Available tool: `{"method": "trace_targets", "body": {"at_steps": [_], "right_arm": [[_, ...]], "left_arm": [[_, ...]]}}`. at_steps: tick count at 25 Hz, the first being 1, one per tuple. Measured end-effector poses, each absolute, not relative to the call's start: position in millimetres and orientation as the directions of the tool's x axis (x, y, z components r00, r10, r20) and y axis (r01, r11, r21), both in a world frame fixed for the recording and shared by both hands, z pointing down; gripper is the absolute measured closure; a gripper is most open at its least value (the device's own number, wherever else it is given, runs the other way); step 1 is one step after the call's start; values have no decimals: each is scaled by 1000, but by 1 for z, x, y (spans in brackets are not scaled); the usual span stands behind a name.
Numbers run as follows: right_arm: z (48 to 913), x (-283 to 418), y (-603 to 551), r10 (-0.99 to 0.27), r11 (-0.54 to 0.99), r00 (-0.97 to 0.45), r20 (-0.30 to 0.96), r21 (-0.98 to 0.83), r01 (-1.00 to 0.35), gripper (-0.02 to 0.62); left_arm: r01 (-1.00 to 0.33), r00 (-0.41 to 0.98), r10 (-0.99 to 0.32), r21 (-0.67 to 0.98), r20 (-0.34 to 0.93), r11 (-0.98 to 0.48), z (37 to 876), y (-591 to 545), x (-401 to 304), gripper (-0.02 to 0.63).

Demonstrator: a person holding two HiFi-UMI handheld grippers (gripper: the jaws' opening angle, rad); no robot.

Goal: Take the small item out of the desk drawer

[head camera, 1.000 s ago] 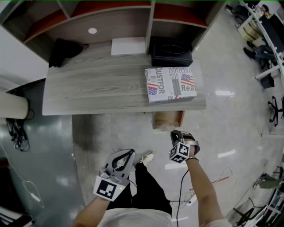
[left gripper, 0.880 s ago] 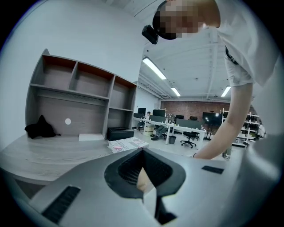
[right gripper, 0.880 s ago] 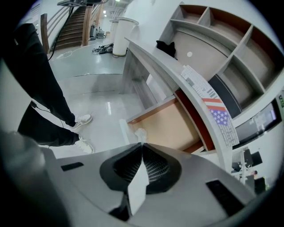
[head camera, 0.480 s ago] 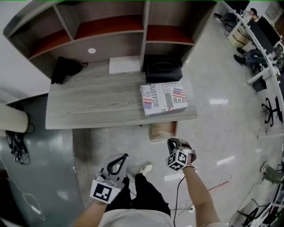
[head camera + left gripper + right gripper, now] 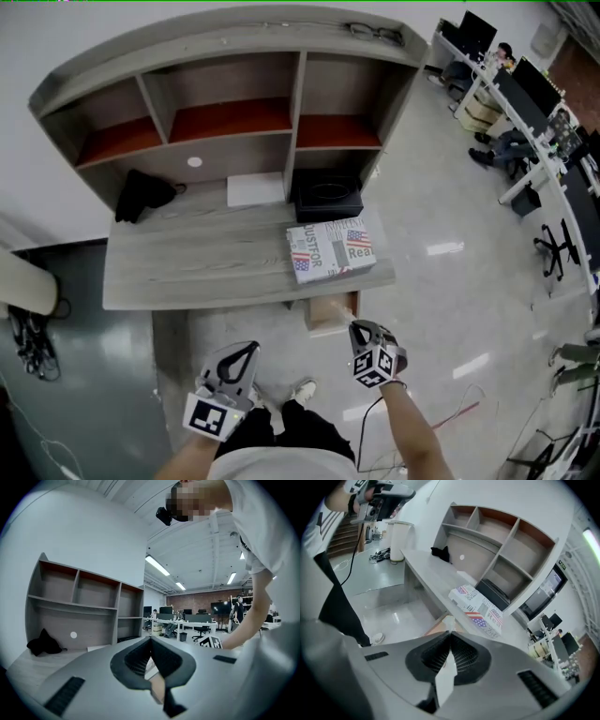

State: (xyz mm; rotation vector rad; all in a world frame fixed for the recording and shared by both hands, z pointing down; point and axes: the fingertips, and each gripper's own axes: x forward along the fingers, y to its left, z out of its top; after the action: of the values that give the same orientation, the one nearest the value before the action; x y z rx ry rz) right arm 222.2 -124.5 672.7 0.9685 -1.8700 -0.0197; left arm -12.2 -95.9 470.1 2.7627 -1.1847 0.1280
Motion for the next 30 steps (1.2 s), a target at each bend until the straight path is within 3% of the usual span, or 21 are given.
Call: {"method": "trace_targets", "body": {"at_steps": [18,30], "right_arm": [[533,212,-121,-799,427,-268,539,195,-883,569],[423,226,-118,-877,409,-333,345,173,-896,569]], "left_arm": [[-797,603,-797,-1,-34,-604,394,-111,-71,589],[-851,525,-844,-53,-111,-522,357,-120,-95,589]]}}
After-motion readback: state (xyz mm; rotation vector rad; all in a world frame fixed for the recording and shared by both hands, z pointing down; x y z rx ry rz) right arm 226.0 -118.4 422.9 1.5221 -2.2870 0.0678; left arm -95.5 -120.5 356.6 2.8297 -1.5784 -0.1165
